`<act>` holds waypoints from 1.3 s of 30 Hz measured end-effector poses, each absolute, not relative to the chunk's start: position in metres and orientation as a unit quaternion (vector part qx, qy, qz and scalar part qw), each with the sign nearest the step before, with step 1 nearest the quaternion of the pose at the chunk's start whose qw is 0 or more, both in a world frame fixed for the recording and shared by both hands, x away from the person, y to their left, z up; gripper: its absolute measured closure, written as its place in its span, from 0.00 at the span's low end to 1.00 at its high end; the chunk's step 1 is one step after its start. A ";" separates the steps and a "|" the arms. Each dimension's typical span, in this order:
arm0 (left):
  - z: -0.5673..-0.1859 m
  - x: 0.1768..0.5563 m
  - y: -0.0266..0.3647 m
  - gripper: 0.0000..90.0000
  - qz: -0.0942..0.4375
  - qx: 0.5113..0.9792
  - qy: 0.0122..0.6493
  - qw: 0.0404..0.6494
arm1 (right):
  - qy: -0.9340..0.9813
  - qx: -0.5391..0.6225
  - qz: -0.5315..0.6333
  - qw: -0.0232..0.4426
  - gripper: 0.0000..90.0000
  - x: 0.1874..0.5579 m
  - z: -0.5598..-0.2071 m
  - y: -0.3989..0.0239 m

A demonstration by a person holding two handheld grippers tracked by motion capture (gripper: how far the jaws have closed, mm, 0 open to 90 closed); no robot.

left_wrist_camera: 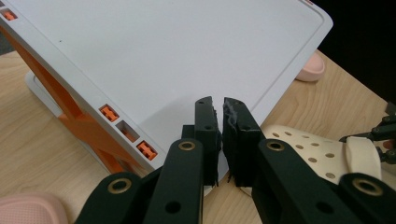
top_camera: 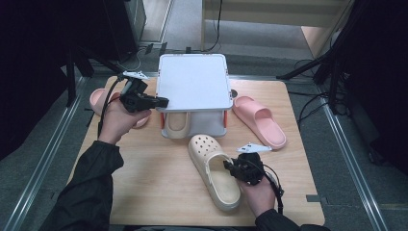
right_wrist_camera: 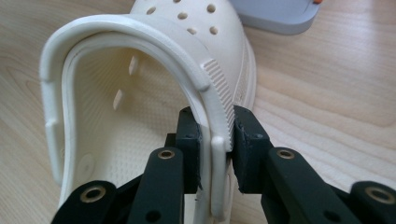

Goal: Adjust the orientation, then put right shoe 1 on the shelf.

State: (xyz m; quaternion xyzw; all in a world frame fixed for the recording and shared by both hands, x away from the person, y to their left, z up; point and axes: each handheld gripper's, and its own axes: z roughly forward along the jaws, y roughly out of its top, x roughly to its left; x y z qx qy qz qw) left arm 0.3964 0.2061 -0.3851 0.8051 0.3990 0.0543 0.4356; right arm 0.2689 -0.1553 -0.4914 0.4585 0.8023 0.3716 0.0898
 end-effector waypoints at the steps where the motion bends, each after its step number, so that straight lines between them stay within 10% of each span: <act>1: -0.385 0.396 0.206 0.93 0.054 0.805 0.399 0.436 | 0.800 0.461 0.372 0.092 0.86 0.270 -0.489 -0.156; 39: -0.386 0.397 0.204 0.93 0.048 0.806 0.394 0.439 | 0.755 0.498 0.397 0.156 0.87 0.357 -0.450 -0.148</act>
